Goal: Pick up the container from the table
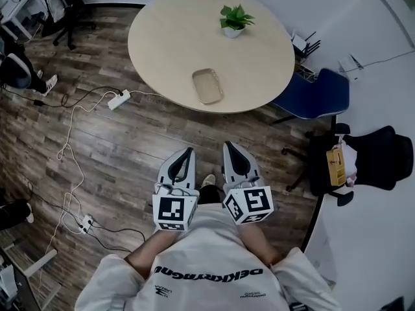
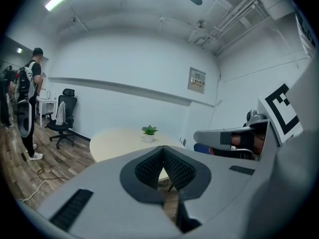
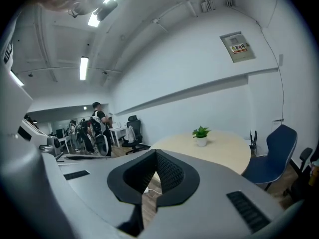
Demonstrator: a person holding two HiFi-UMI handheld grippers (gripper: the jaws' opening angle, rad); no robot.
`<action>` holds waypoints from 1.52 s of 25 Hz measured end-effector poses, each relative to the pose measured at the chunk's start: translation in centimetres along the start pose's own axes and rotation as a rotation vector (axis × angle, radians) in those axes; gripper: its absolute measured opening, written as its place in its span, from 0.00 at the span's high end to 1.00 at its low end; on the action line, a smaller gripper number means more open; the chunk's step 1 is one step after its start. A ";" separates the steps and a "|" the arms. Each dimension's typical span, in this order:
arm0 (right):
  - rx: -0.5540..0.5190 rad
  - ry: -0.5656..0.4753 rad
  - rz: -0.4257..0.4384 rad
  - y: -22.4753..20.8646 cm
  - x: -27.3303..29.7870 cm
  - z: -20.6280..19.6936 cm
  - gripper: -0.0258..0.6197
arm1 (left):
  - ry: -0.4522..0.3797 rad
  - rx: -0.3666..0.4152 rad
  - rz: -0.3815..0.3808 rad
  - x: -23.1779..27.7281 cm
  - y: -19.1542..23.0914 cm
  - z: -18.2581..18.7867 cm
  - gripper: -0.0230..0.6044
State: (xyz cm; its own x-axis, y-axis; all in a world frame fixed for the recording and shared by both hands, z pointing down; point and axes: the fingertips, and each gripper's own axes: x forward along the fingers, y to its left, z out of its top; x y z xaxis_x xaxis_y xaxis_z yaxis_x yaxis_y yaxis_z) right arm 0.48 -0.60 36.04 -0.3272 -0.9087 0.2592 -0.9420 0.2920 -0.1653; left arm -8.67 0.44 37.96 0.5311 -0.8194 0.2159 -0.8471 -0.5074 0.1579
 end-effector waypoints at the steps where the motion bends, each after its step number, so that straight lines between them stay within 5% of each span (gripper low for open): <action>1: 0.004 0.008 -0.006 -0.4 0.7 -0.2 0.91 | 0.008 -0.006 0.003 0.7 0.4 -0.1 0.94; 18: 0.054 0.184 -0.025 -10.9 13.3 -5.3 0.91 | 0.182 -0.067 0.074 16.8 5.1 -4.8 0.94; 38: 0.095 0.328 -0.002 -17.8 25.1 -11.4 0.91 | 0.295 -0.254 0.158 27.4 9.9 -12.2 0.93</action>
State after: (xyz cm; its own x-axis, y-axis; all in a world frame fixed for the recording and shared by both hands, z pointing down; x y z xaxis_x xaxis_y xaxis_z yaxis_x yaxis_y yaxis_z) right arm 8.20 -25.20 56.34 -0.3464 -0.7604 0.5494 -0.9366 0.2472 -0.2483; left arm -2.27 -23.78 57.18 0.4093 -0.7514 0.5176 -0.9064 -0.2697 0.3251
